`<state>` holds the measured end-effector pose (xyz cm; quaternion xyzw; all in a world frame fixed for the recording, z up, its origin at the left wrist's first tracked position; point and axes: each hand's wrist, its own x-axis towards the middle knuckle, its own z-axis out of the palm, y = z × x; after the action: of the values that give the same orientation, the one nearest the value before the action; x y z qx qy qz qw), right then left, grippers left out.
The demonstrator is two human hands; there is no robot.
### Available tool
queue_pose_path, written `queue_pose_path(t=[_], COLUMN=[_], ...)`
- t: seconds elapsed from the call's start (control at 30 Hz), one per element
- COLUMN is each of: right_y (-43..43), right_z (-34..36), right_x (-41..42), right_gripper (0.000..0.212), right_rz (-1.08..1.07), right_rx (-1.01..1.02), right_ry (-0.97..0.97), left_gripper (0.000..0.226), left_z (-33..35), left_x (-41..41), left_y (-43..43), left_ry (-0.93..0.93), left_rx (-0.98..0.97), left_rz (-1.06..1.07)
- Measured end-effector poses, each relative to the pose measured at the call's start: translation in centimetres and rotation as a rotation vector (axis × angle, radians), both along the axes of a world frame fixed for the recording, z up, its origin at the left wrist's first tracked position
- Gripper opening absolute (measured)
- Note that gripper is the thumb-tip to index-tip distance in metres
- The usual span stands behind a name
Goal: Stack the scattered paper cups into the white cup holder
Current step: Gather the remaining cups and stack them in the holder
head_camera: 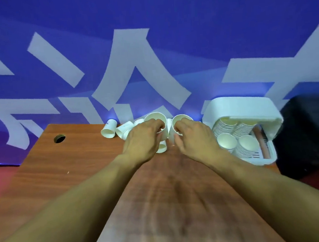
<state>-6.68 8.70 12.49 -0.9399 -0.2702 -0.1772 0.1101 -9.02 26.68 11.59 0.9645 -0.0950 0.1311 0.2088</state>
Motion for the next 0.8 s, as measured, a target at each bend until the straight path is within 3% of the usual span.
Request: queue_pose_path(t=[0.47, 0.8], right_y=[-20.8, -24.2], right_z=[-1.8, -7.1], right_x=[1.8, 4.7], right_gripper=[0.01, 0.009], right_rz=[-0.333, -0.369], right_rx=[0.038, 0.117], right_ry=[-0.029, 0.031], left_gripper=[0.009, 0.007], left_z=[-0.6, -4.3], left_x=[5.5, 8.4], left_y=[-18.6, -21.0], left_ry=[0.007, 0.103], left_rx=[0.066, 0.077], left_rz=[-0.245, -0.262])
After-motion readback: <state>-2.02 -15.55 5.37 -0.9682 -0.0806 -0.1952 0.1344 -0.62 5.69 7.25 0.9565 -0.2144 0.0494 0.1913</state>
